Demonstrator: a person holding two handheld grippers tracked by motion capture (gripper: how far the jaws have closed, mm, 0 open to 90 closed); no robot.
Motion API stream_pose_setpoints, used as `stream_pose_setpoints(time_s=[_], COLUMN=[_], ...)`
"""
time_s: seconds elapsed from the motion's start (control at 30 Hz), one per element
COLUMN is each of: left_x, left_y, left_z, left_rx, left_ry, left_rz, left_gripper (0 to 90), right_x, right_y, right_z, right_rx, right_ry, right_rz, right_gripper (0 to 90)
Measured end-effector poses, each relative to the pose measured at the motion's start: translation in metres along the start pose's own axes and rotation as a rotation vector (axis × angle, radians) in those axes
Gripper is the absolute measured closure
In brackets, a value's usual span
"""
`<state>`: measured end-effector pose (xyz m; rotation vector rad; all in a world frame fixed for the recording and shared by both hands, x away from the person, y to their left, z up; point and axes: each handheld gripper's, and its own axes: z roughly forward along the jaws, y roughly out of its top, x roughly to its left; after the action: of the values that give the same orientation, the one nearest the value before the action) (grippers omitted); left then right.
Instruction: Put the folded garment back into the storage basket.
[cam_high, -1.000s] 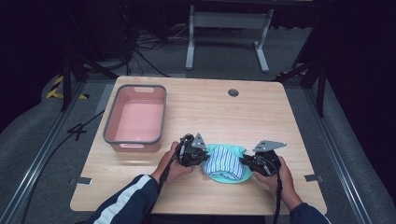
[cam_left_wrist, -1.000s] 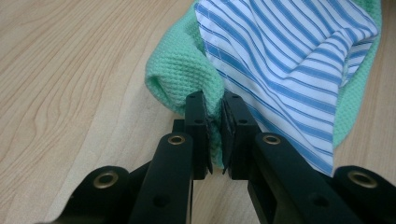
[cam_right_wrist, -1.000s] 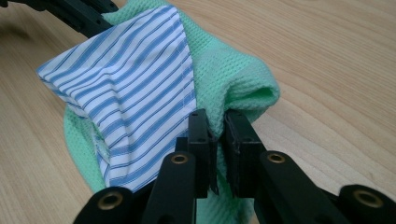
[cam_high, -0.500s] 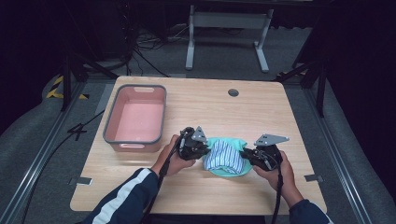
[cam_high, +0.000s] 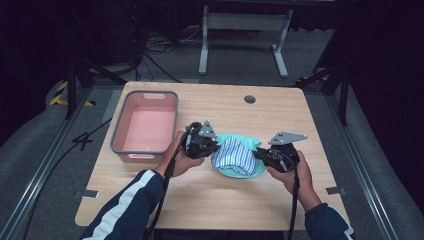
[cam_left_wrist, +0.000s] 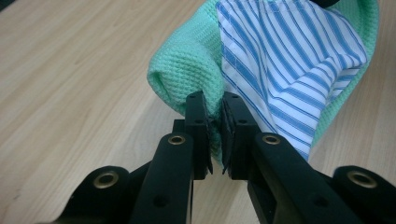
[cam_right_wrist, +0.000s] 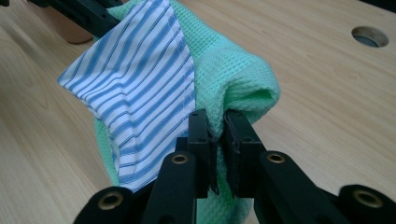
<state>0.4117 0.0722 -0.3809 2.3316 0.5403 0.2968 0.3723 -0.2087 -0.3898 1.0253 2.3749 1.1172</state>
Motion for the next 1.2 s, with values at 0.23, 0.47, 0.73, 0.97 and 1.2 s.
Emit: stream_pose_setpoints(time_s=[0.23,0.47,0.73,0.97,1.2], left_x=[0.009,0.015,0.026,0.036,0.045], left_y=[0.002,0.008,0.004,-0.004,-0.016], left_z=[-0.017,-0.033,-0.05,-0.068,-0.085], left_rx=[-0.024,-0.04,-0.039,-0.037,-0.037], left_ry=[0.027,0.078,0.116,0.147,0.176], left_rz=[-0.01,-0.009,-0.025,-0.04,-0.063], left_gripper=[82.3,82.3,82.3,82.3,82.3], right_x=[0.003,0.008,0.017,0.026,0.039], right_y=[0.021,0.042,0.06,0.078,0.096], right_z=[-0.005,0.001,0.008,0.016,0.026], right_rx=[-0.028,-0.045,-0.052,-0.063,-0.072], right_ry=[-0.002,0.007,0.016,0.034,0.053], right_rz=[-0.024,-0.037,-0.061,-0.077,-0.101], right_gripper=[81.7,81.7,81.8,81.7,81.7])
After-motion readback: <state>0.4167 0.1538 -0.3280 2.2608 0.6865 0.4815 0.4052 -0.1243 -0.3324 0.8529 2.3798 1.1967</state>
